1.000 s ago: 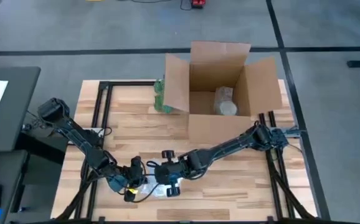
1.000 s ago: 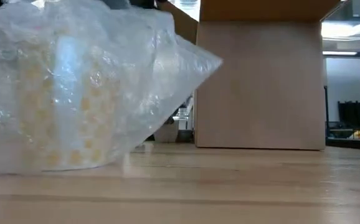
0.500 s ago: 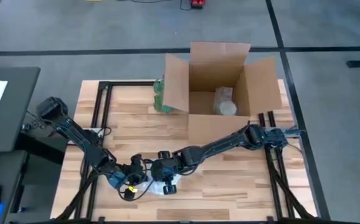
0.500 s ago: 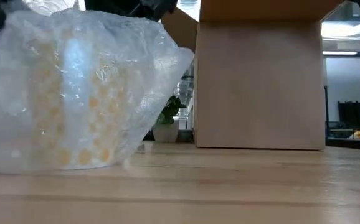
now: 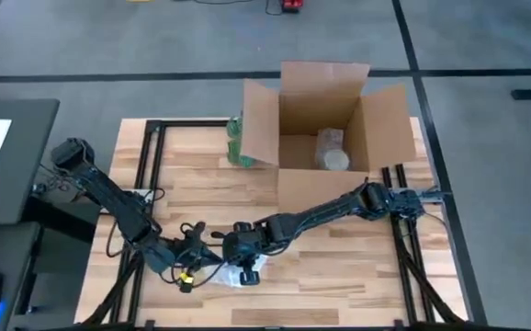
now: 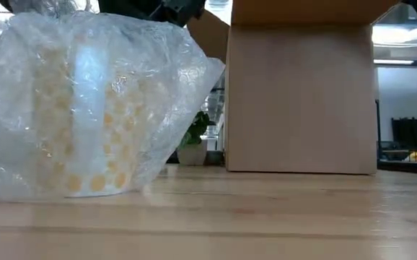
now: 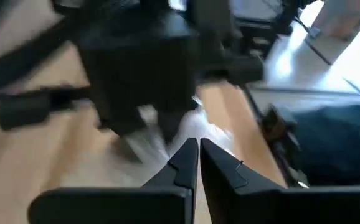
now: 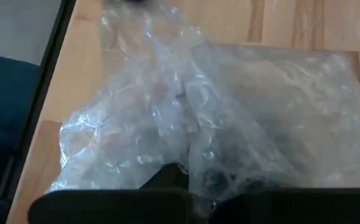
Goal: Wrap mug
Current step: Wrap the orange cup with the bubble wrap
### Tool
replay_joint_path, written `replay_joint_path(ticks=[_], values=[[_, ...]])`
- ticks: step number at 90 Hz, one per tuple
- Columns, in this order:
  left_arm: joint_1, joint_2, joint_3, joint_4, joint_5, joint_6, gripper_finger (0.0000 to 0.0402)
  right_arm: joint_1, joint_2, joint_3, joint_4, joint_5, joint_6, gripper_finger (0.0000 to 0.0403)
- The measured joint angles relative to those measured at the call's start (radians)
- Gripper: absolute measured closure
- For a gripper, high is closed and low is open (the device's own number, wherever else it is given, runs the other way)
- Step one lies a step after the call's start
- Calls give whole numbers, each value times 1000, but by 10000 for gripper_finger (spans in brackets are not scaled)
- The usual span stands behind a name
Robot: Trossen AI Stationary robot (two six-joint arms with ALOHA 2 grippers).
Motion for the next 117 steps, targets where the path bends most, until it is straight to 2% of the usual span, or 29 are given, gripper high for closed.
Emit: replay_joint_path(ticks=[28, 42, 54, 70, 82, 92, 106, 117], values=[[58, 166, 1, 86, 91, -78, 402, 10, 6, 47, -54, 11, -10, 403], [65, 196, 4, 89, 91, -118, 402, 18, 9, 89, -122, 11, -11, 400], [69, 195, 4, 81, 103, -132, 401, 23, 12, 137, -172, 11, -9, 377], [70, 196, 2, 71, 124, -135, 402, 30, 9, 240, -302, 14, -9, 338], [70, 197, 2, 69, 125, -135, 402, 37, 8, 315, -443, 14, 8, 330], [70, 197, 1, 68, 125, -144, 402, 57, -31, 295, -538, 28, 32, 330], [70, 197, 1, 67, 126, -152, 402, 122, -45, 295, -769, 68, 67, 332], [70, 198, 1, 66, 127, -152, 402, 161, -41, 282, -831, 135, 99, 332]])
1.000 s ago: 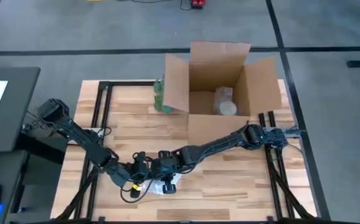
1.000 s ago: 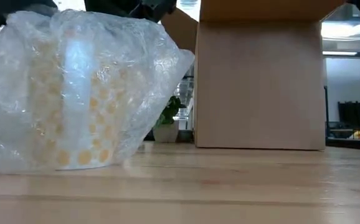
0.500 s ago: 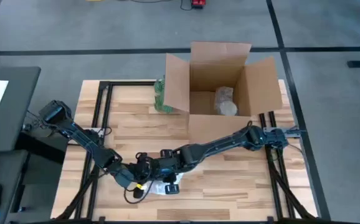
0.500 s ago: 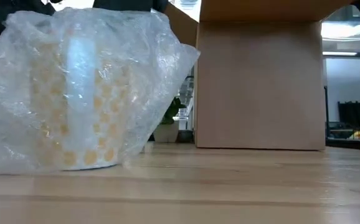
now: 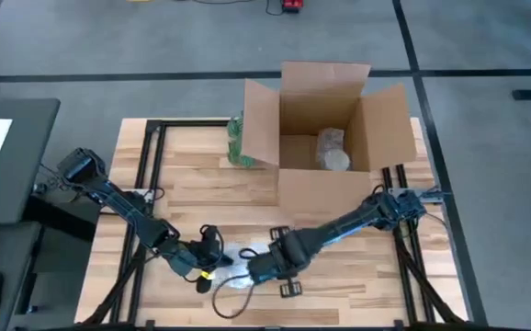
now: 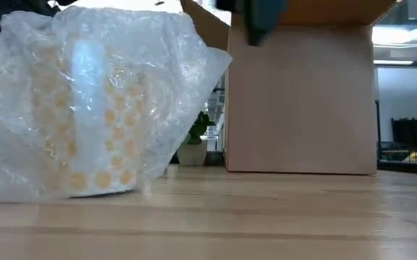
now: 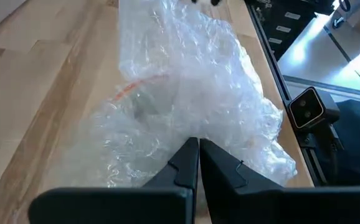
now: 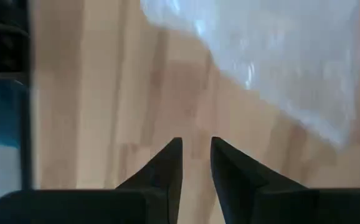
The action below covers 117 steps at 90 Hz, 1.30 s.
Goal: Wrap mug
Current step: Wrap the orange cup with the bubble wrap
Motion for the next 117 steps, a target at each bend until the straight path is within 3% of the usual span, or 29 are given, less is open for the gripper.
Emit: replay_joint_path(ticks=[22, 34, 66, 94, 117], values=[[6, 1, 0, 7, 3, 13, 402, -25, 2, -160, 75, 266, 96, 332], [7, 1, 0, 4, 3, 25, 402, -37, 2, -187, 130, 315, 116, 334], [24, 1, -1, 7, 7, 39, 401, 2, -62, -185, 373, 306, 13, 361], [33, 1, -3, -3, 3, 54, 402, -67, -55, -292, 754, 87, -130, 390], [64, 3, -3, 23, 6, 111, 402, -111, -49, -348, 852, -8, -149, 402]])
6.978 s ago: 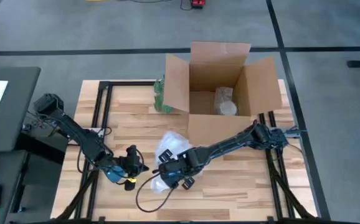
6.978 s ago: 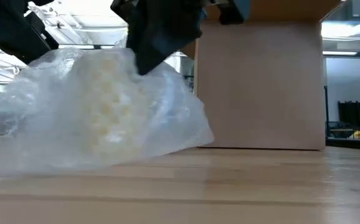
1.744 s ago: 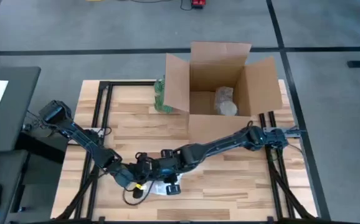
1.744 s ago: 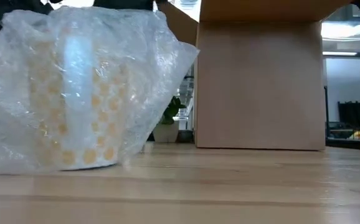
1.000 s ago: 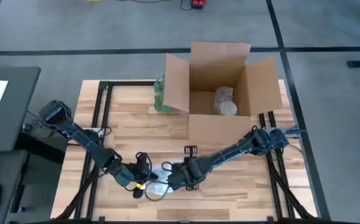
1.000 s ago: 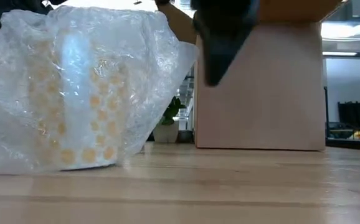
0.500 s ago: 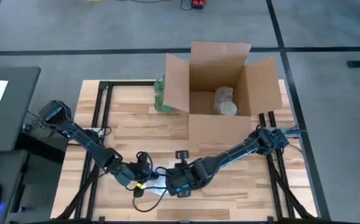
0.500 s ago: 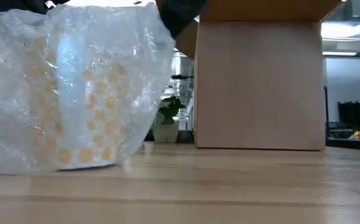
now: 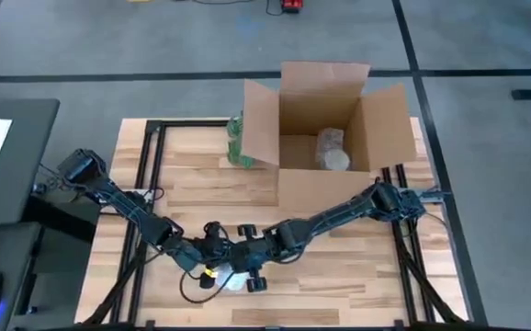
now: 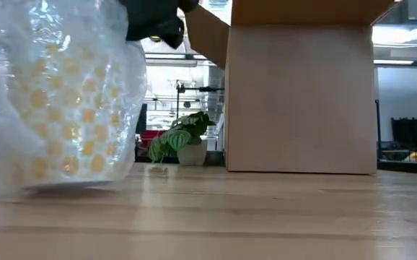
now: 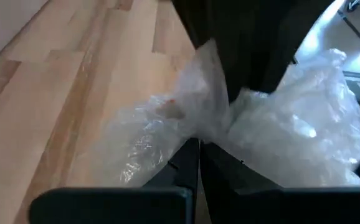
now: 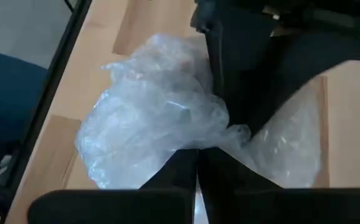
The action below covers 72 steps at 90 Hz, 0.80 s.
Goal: Wrap mug
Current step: Wrap the orange cup with the bubble wrap
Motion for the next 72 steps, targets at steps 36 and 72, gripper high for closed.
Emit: replay_joint_path(ticks=[36, 72], values=[[-37, -130, 54, -122, 56, 49, 402, 17, 4, -15, -47, -17, 32, 403], [-111, -183, 86, -183, 150, 63, 402, 8, 2, 15, -73, -18, 97, 403]])
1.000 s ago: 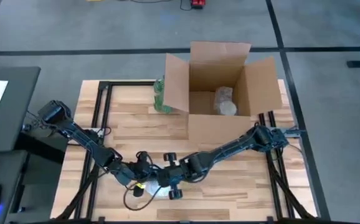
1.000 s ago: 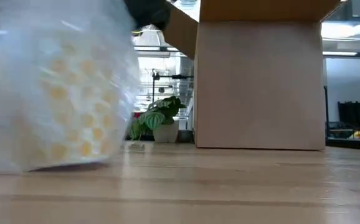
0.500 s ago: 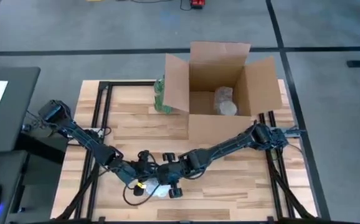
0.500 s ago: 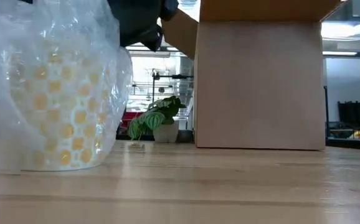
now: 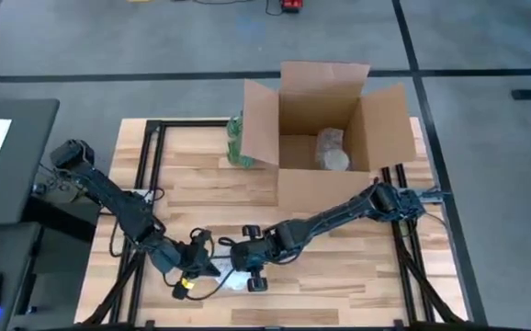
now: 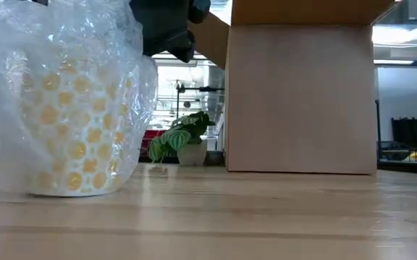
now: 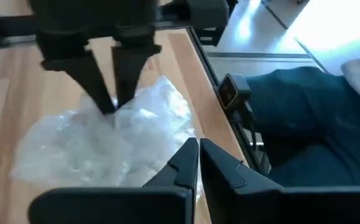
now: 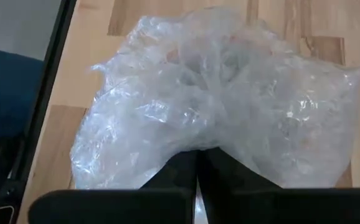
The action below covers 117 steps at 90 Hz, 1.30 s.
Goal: Wrap mug
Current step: Wrap the orange cup with the bubble wrap
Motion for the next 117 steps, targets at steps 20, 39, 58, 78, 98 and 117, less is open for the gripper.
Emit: replay_joint_path(ticks=[20, 39, 58, 78, 98, 117], values=[[67, 128, -10, 25, -105, -75, 402, -2, 1, 18, -9, 1, 8, 403], [143, 221, -4, 51, -63, -158, 402, -3, 0, 21, -49, 1, 14, 403], [165, 265, -2, 59, 2, -180, 401, -4, -17, 21, -74, 2, 11, 403], [166, 269, -5, 81, 13, -171, 401, -6, -88, 20, -121, 2, 11, 403], [166, 269, -6, 85, 21, -168, 401, 2, -112, 20, -50, -3, -31, 403], [166, 253, -9, 70, 27, -158, 401, -16, -39, 7, -10, -48, -20, 403]])
